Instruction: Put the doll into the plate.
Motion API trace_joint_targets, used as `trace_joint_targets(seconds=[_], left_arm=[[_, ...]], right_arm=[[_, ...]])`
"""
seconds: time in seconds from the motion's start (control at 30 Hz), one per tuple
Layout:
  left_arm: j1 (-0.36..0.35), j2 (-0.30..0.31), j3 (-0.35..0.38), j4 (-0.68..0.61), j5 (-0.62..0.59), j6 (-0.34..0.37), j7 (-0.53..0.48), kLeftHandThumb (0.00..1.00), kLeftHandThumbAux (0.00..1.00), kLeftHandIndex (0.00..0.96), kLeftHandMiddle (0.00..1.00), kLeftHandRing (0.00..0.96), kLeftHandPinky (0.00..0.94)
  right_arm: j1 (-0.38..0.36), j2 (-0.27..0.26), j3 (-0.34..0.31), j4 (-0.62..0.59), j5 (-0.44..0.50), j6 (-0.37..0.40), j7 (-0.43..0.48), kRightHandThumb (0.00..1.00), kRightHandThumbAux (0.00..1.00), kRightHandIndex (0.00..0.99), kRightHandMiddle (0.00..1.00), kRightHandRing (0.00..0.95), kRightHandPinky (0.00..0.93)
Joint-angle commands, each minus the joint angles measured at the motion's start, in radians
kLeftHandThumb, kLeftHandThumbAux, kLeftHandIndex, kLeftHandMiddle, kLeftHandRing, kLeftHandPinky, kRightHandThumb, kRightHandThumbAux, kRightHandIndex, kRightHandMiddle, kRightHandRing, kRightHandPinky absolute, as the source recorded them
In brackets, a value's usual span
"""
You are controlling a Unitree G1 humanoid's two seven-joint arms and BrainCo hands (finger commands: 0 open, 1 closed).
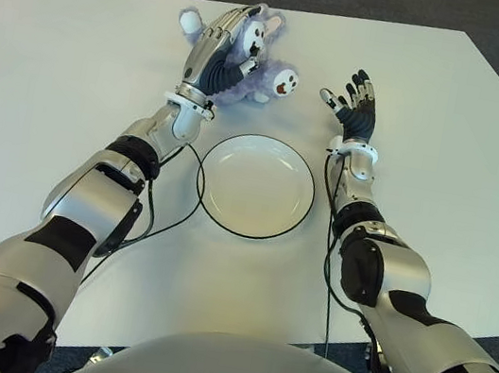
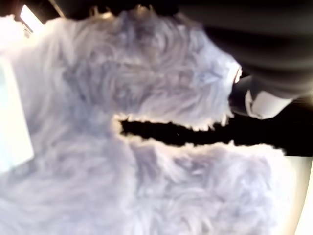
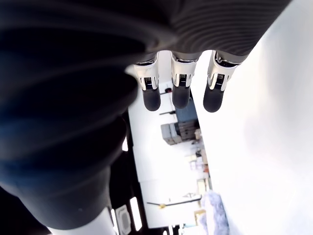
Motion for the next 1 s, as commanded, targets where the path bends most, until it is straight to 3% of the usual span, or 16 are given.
trace_joint_targets(seconds=[0.03,1.0], left_arm=[[0.001,0.009,0.000,0.017,-0.004,0.001,-0.031,0.503,0.346,0.000,0.095,0.086,0.028],[0.007,0.032,-0.022,0.007,0.020,-0.026,-0.027,0.490,0.273,0.000,0.063,0.068,0.044]], right_arm=[[0.045,0.020,0.001,0.025,0.007,0.009,-0.005,0.145,0.911,0.075,0.046,0.042,0.089],[0.044,0.020,0.007,0.026,0.005,0.013,-0.008,0.170,0.911,0.082,0.048,0.042,0.081]])
